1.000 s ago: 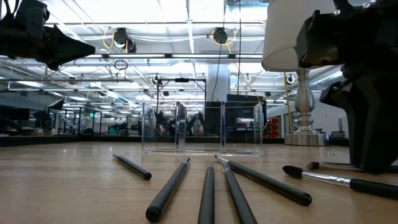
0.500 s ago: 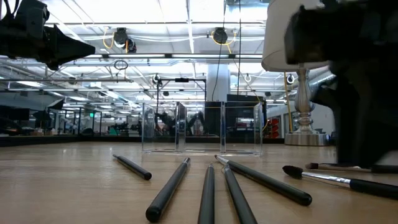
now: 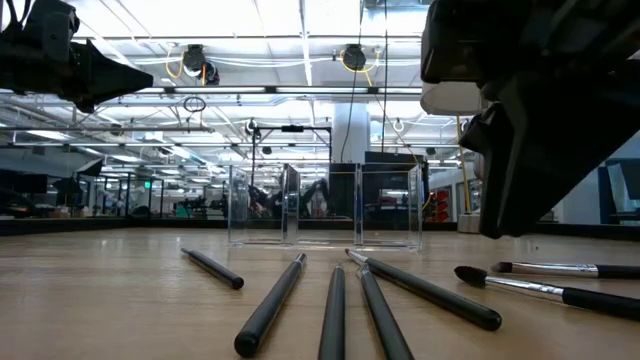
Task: Pick & Place Makeup Supplies
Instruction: Put the makeup brush into the transparent organizer
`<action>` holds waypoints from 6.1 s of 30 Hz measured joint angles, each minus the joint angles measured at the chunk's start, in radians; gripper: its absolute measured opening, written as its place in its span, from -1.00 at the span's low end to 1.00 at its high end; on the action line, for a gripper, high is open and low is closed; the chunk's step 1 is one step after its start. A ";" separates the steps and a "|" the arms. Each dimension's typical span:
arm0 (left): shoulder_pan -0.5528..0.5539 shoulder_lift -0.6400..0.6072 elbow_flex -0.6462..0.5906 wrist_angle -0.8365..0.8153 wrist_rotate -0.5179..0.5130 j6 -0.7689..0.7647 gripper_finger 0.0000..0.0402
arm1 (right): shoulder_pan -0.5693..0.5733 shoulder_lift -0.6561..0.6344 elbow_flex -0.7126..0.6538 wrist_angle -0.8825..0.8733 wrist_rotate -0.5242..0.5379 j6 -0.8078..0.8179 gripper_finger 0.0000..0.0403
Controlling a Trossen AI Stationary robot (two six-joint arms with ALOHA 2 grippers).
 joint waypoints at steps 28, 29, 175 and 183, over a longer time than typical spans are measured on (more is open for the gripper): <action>0.000 0.000 0.000 0.000 0.000 -0.001 -0.75 | 0.004 0.076 0.004 0.039 -0.033 0.006 -0.45; 0.000 0.000 0.000 0.000 0.000 -0.001 -0.75 | 0.004 0.076 0.004 0.034 -0.040 0.007 -0.47; 0.000 0.000 0.000 0.000 0.000 0.002 -0.75 | -0.234 -0.295 -0.419 1.226 0.272 -0.781 -1.00; 0.000 0.000 0.000 0.000 0.000 0.002 -0.75 | -0.240 -0.294 -0.465 1.213 0.298 -0.721 -1.00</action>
